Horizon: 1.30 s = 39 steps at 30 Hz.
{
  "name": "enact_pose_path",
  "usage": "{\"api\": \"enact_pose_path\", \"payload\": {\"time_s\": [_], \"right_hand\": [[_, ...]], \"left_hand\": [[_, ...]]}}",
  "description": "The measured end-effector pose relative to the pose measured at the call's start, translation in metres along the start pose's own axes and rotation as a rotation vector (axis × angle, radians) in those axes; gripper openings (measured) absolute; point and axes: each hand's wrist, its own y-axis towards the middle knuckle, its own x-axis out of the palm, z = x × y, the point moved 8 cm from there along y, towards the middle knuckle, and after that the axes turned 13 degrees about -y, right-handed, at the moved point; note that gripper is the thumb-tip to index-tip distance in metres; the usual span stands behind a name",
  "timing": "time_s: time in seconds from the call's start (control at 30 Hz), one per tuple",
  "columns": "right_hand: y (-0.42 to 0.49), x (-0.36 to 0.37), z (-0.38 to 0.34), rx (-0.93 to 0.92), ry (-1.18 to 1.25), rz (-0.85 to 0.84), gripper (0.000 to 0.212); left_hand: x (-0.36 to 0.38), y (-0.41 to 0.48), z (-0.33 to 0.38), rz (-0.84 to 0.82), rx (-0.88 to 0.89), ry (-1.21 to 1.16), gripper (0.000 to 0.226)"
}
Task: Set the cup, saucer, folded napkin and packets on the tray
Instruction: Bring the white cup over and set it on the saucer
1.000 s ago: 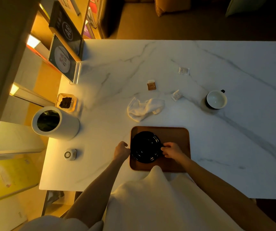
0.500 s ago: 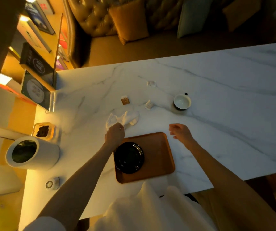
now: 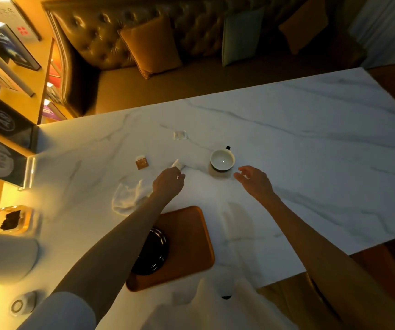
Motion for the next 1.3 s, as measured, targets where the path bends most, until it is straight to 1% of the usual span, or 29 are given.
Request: {"api": "enact_pose_path", "payload": {"time_s": [0.17, 0.3, 0.47, 0.6, 0.7, 0.8, 0.87, 0.97, 1.07, 1.13, 1.2, 1.3], "right_hand": [[0.044, -0.010, 0.014, -0.030, -0.081, -0.047, 0.050], [0.084, -0.004, 0.021, -0.041, -0.120, -0.102, 0.052], [0.133, 0.017, 0.019, -0.042, -0.152, -0.169, 0.055], [0.162, 0.045, 0.021, -0.017, -0.174, -0.272, 0.063], [0.175, 0.064, 0.024, -0.019, -0.147, -0.329, 0.057], [0.180, 0.076, 0.031, -0.004, -0.093, -0.342, 0.048], [0.180, 0.084, 0.039, 0.017, -0.037, -0.369, 0.047], [0.179, 0.095, 0.045, 0.046, 0.122, -0.432, 0.051], [0.181, 0.098, 0.044, 0.046, 0.207, -0.420, 0.045], [0.181, 0.097, 0.042, 0.035, 0.206, -0.396, 0.036], [0.177, 0.097, 0.040, 0.027, 0.198, -0.395, 0.032], [0.163, 0.099, 0.037, 0.019, 0.207, -0.413, 0.035]], "left_hand": [[0.033, 0.023, 0.013, -0.038, -0.039, -0.003, 0.037], [0.055, 0.048, 0.020, -0.075, -0.091, -0.004, 0.039], [0.078, 0.086, 0.025, -0.103, -0.161, -0.014, 0.041], [0.098, 0.116, 0.035, -0.136, -0.157, 0.030, 0.042], [0.117, 0.135, 0.040, -0.188, -0.145, 0.032, 0.044], [0.141, 0.145, 0.046, -0.276, -0.180, -0.067, 0.048], [0.155, 0.148, 0.047, -0.317, -0.221, -0.154, 0.045], [0.170, 0.146, 0.041, -0.322, -0.320, -0.367, 0.039], [0.175, 0.140, 0.040, -0.283, -0.412, -0.589, 0.039], [0.177, 0.136, 0.040, -0.271, -0.442, -0.627, 0.038], [0.176, 0.128, 0.037, -0.269, -0.488, -0.644, 0.037], [0.172, 0.111, 0.029, -0.261, -0.556, -0.682, 0.037]]}}
